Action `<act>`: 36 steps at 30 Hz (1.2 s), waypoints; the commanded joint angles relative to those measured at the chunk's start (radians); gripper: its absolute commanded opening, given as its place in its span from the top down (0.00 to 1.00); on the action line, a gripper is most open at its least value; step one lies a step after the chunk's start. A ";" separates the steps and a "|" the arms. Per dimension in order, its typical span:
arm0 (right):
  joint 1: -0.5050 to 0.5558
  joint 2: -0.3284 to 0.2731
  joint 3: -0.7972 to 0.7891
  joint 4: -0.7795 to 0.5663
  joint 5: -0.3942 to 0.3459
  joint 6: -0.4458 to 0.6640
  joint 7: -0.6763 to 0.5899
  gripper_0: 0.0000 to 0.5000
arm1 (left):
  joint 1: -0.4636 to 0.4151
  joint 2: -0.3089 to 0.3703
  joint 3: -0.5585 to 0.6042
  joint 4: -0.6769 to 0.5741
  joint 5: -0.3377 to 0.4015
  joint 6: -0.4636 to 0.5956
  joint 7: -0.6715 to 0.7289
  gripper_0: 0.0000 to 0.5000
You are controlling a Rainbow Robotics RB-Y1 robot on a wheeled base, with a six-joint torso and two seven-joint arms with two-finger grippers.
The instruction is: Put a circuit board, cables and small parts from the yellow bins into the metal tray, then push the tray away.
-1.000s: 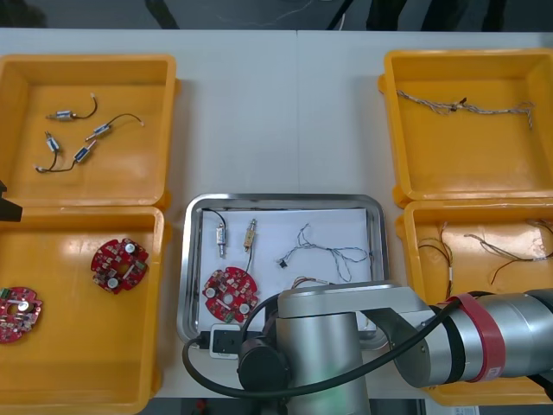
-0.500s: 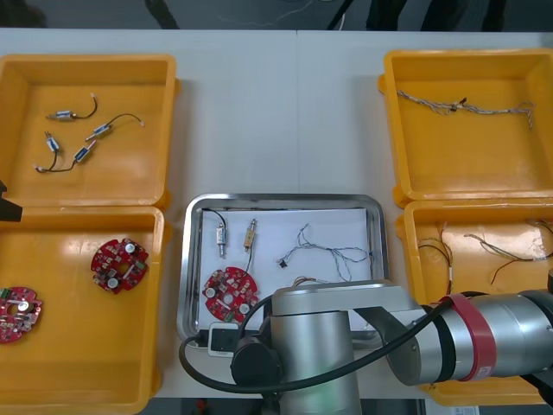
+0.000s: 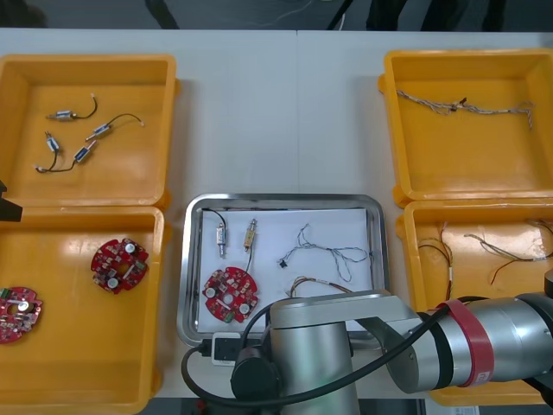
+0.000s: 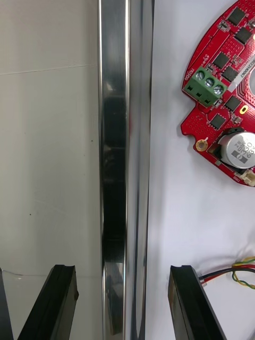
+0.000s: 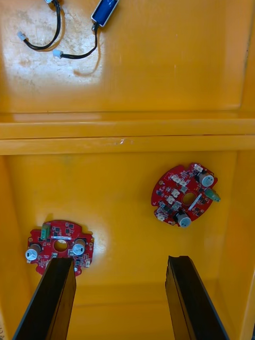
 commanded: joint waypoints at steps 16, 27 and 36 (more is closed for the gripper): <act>-0.018 0.028 0.015 0.022 0.017 -0.035 -0.016 0.00 | 0.015 0.047 0.029 -0.026 0.007 0.007 -0.051 0.00; -0.018 0.034 0.023 0.022 0.028 -0.036 -0.022 0.00 | 0.015 0.047 0.029 -0.026 0.007 0.007 -0.051 0.00; -0.018 0.033 0.029 0.024 0.032 -0.036 -0.025 0.00 | 0.015 0.047 0.029 -0.026 0.007 0.007 -0.051 0.00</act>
